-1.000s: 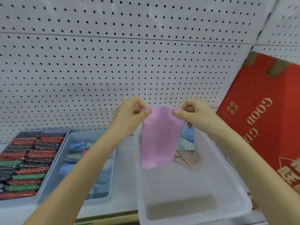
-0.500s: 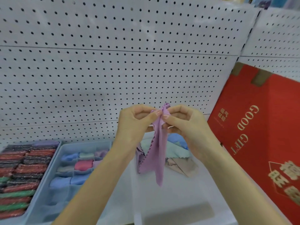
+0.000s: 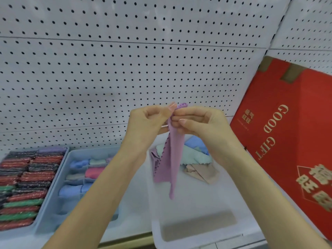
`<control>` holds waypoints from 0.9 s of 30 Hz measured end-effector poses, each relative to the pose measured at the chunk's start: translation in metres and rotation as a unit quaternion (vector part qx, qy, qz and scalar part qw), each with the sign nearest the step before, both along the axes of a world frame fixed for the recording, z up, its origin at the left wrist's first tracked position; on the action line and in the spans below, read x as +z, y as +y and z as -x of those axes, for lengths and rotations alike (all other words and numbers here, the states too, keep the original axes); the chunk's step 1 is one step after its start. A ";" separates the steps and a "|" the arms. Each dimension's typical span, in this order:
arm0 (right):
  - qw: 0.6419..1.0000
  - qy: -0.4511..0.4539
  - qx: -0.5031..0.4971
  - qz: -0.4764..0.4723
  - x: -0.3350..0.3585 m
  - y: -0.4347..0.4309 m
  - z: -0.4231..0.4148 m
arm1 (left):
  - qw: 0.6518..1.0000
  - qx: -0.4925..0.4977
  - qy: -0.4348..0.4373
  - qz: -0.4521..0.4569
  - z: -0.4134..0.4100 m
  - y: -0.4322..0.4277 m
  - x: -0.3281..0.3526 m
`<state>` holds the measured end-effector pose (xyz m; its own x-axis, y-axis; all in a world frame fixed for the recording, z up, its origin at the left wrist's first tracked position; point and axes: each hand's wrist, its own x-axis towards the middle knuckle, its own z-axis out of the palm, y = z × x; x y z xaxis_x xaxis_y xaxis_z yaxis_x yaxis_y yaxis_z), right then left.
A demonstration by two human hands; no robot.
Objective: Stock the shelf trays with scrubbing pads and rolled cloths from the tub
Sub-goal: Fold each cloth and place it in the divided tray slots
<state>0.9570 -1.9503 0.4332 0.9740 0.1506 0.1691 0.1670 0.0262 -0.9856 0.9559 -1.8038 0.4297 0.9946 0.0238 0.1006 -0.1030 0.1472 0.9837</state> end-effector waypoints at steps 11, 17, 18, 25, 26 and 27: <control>0.999 -0.011 -0.039 0.010 -0.024 0.003 -0.015 | 0.998 -0.052 -0.031 -0.031 -0.003 0.007 0.009; 0.995 -0.026 -0.091 -0.019 -0.048 0.034 -0.014 | 0.998 -0.016 -0.047 0.026 -0.009 -0.005 0.018; 0.995 -0.025 -0.092 -0.032 -0.050 0.036 -0.014 | 0.998 -0.016 -0.042 0.046 -0.011 -0.006 0.019; 0.994 0.081 0.072 -0.017 -0.062 0.026 -0.011 | 0.998 0.024 -0.065 -0.002 -0.023 -0.003 0.020; 0.989 0.102 0.103 -0.016 -0.064 0.023 -0.011 | 0.997 0.034 -0.066 -0.008 -0.024 -0.003 0.020; 0.985 0.116 0.124 -0.015 -0.066 0.021 -0.010 | 0.997 0.041 -0.063 -0.005 -0.025 -0.003 0.019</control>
